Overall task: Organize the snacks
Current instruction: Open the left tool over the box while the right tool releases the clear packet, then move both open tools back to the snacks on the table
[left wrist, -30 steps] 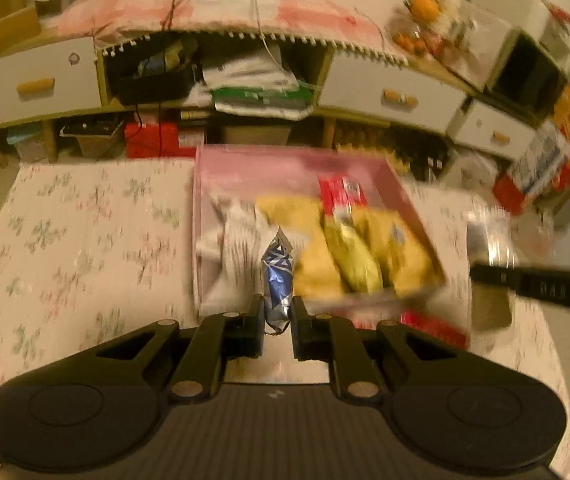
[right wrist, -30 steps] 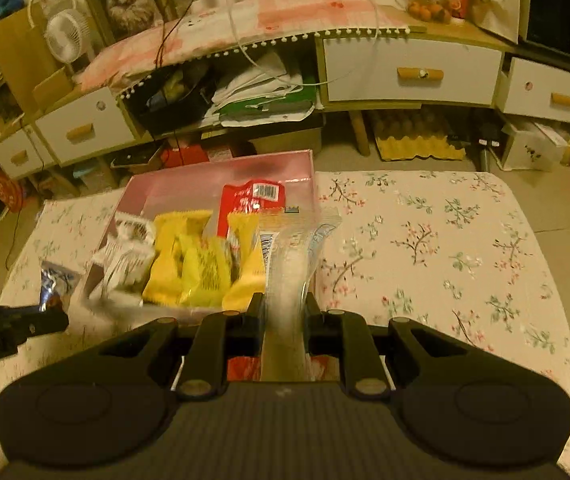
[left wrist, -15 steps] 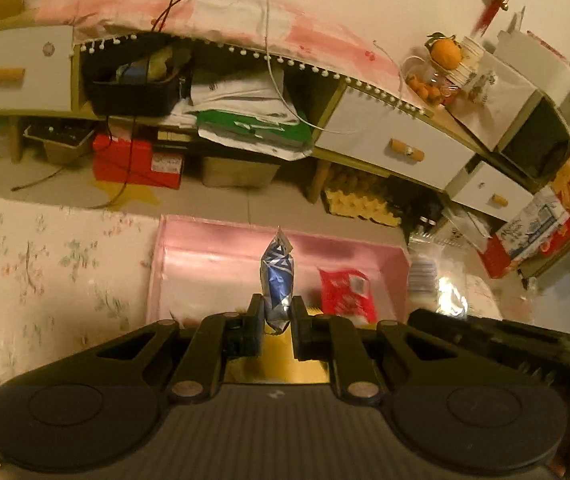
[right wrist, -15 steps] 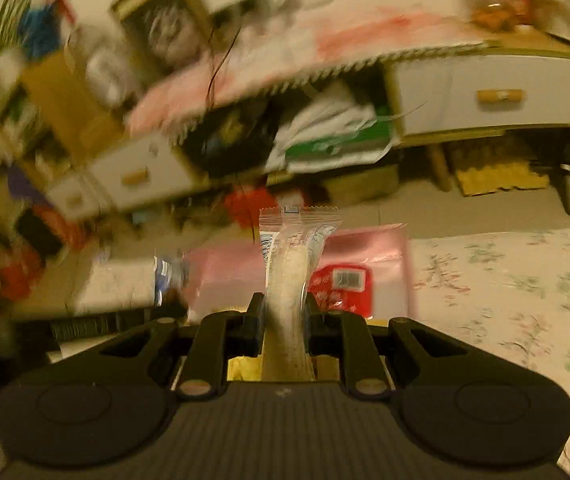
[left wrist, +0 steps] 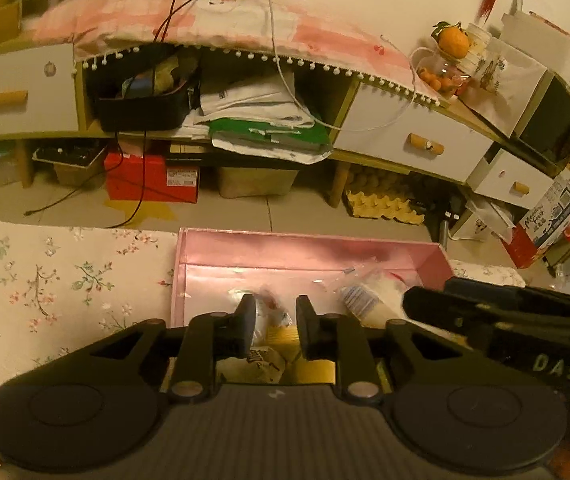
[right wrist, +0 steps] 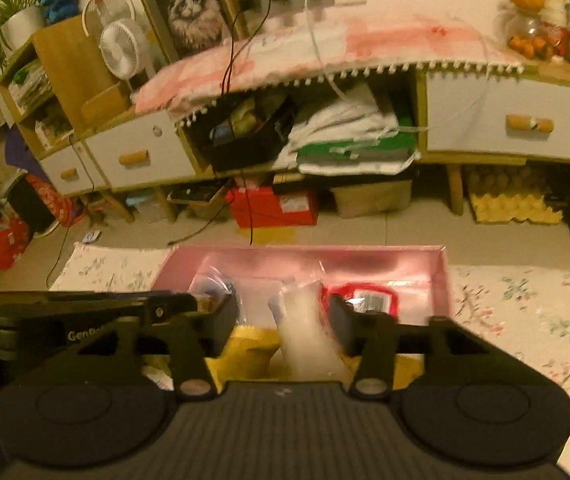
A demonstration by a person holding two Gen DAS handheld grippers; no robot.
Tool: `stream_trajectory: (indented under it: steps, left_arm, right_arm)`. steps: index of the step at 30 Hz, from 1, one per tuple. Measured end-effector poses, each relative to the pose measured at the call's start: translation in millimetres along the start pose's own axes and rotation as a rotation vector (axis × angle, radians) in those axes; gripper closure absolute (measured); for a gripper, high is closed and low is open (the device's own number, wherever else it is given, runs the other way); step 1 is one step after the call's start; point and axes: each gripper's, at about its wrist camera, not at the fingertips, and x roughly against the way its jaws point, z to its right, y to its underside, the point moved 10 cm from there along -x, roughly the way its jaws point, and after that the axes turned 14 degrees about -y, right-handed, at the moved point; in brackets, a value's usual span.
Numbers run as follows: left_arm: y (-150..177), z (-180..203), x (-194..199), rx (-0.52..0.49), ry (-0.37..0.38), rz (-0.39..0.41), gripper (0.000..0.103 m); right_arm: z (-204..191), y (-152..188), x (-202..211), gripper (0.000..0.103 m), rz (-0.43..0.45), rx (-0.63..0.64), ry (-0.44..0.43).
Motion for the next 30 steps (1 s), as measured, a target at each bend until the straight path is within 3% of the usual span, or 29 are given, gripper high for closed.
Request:
stream_trajectory:
  steps: [5,11,13,18,22,30]
  left_arm:
    - [-2,-2,12,0.009,0.008,-0.014,0.075]
    - [4,-11,38,-0.023,-0.033,-0.044,0.071]
    - [7,-14,52,-0.047,-0.044,-0.041,0.062]
    - [17,-14,88,-0.143,-0.091,-0.028,0.054]
    - [41,-15,119,-0.151,-0.072,-0.036,0.045]
    - [101,-11,153,-0.211,-0.064,-0.114,0.04]
  right_arm:
    - [-3,-6,14,0.053,0.002,-0.019,-0.009]
    - [-12,-10,33,0.053,-0.037,-0.015,0.052]
    - [-18,-6,41,0.054,-0.055,-0.035,0.062]
    - [-33,5,68,0.054,-0.068,-0.086,0.077]
    - [-42,21,88,0.052,-0.095,-0.139,0.106]
    - [-57,62,125,0.045,-0.128,-0.237,0.119]
